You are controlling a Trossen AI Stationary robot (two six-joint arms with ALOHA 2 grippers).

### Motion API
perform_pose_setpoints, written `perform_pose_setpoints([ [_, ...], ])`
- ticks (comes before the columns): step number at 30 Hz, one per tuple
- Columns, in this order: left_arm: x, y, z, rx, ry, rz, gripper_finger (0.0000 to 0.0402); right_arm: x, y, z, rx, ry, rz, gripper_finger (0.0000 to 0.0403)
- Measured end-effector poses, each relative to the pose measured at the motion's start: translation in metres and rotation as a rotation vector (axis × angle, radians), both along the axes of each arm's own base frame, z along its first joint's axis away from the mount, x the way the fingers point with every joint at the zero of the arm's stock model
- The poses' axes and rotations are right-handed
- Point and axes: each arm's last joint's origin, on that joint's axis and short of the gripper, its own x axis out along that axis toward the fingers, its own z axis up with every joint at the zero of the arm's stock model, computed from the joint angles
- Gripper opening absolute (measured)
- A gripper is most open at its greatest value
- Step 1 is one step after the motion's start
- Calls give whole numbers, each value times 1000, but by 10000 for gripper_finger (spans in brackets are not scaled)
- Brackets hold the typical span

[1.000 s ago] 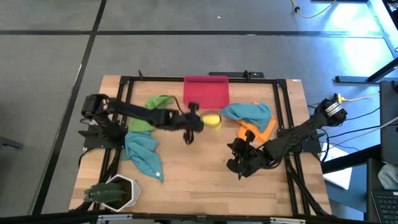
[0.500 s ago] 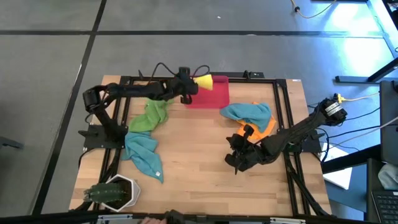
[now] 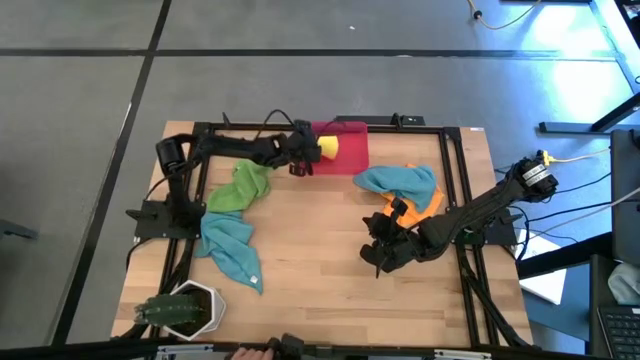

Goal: Roll microfiber towels into tight, uniform cylinder then place into a basket
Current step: Put the yellow microfiber cloth into the red bin

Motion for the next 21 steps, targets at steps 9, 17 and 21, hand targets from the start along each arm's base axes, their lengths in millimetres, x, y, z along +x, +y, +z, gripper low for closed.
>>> perform_pose_setpoints([
  [9,5,-30,-7,-96,60,-72,26,0,0,0,-3,4,1,9],
  [17,5,-39,-8,-183,59,-129,58,-1,0,0,-6,8,2,9],
  [21,3,-39,-10,-218,76,-130,82,-1,0,0,-7,10,2,9],
])
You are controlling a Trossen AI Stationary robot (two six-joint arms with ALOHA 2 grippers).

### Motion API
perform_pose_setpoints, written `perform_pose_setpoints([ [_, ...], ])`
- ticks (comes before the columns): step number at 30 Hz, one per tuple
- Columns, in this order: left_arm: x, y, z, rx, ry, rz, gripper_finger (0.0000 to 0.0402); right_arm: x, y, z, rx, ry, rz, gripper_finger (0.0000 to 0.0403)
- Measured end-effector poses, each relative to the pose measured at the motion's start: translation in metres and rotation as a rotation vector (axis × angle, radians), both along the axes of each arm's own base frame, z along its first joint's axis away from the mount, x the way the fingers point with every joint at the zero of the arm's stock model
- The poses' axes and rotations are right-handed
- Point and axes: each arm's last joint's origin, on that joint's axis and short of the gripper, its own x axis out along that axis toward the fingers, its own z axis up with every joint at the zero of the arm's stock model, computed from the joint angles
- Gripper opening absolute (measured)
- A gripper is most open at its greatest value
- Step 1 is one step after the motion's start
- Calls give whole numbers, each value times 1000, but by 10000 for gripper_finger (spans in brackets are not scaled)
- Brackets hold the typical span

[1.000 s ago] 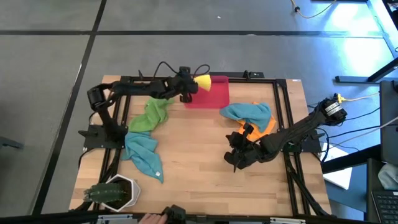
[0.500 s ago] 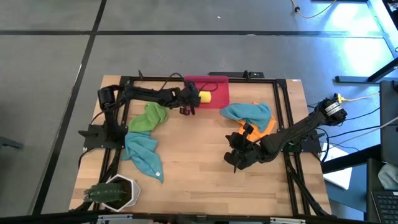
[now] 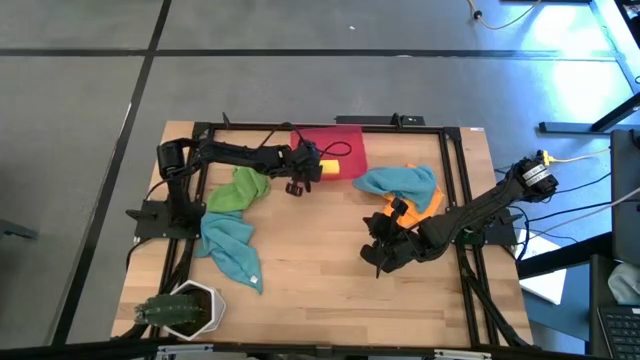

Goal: Roll microfiber towels into tight, uniform cylinder then place into a basket
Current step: Put the yellow microfiber cloth into the red bin

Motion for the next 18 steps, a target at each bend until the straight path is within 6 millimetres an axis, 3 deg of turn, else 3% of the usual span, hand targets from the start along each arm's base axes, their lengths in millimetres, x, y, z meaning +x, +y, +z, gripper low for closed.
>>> perform_pose_setpoints([
  [5,-4,-2,5,-12,17,-1,112,0,0,0,0,0,0,9],
  [13,3,-2,40,-118,15,44,166,0,0,0,0,1,-1,9],
  [18,5,-9,46,-151,23,51,193,0,0,0,-1,1,-1,9],
])
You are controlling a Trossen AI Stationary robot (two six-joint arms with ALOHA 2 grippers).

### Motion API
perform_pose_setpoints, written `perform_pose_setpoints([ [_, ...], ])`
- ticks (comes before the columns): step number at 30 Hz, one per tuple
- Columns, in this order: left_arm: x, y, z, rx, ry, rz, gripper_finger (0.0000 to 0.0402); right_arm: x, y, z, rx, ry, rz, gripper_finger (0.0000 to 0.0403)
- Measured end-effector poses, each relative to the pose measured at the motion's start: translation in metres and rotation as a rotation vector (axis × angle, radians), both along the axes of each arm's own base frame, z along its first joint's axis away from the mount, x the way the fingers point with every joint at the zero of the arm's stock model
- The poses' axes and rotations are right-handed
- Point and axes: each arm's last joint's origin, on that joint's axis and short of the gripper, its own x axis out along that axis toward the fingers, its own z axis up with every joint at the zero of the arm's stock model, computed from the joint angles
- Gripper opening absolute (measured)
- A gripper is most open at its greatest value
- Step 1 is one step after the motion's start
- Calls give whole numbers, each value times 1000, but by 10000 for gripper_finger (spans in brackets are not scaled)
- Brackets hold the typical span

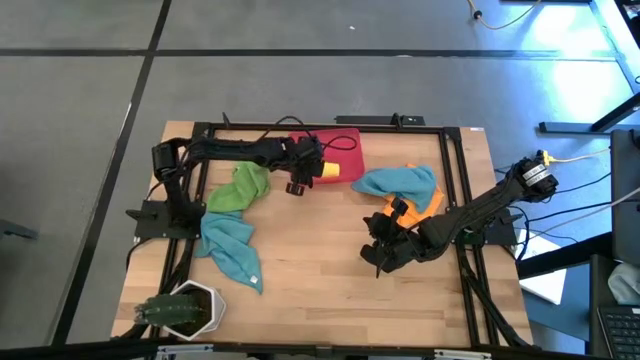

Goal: Roll microfiber towels into tight, uniform cylinder then place into a basket
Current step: Put the yellow microfiber cloth into the red bin

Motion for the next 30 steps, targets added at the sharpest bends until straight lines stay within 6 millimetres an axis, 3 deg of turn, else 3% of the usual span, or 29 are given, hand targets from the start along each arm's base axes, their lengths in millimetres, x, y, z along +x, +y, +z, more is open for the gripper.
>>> perform_pose_setpoints([
  [10,-1,-6,2,-27,-6,59,198,0,0,0,-4,7,1,9],
  [19,10,19,17,121,-223,153,193,-1,0,0,-4,7,2,9],
  [25,4,35,-4,91,-123,185,193,-1,0,0,-8,13,4,9],
  [30,5,31,-22,-8,-59,136,193,-1,-1,-1,-12,20,5,9],
])
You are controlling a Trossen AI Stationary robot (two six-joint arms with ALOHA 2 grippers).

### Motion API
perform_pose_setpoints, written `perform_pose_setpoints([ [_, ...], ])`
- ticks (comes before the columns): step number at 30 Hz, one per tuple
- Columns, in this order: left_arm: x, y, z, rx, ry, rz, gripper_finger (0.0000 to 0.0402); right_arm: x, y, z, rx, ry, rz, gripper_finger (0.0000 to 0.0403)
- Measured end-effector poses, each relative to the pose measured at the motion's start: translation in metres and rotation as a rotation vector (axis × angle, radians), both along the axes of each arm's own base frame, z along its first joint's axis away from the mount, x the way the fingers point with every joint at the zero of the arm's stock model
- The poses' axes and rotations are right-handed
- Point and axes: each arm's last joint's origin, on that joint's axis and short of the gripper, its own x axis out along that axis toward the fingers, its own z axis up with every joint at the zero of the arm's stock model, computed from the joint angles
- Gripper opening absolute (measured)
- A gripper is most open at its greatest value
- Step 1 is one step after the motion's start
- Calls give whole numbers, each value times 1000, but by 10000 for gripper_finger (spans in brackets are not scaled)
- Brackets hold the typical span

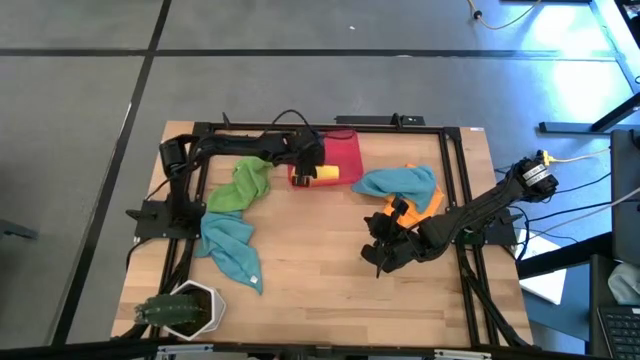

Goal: Roll microfiber towels into tight, uniform cylinder then place into a basket
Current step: Put the yellow microfiber cloth into the red bin

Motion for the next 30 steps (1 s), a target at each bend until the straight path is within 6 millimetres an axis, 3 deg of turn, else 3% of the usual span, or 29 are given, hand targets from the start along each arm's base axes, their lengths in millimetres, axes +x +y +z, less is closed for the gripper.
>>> perform_pose_setpoints([
  [10,2,-6,-7,30,63,-30,193,0,0,0,-4,5,3,9],
  [19,-5,-9,52,125,-45,24,193,0,0,0,-2,3,1,9],
  [23,2,-34,66,-17,-175,-37,192,-1,0,0,-2,6,-1,9],
  [30,22,-95,33,-75,-120,-173,185,-1,-1,-1,-5,14,-3,9],
])
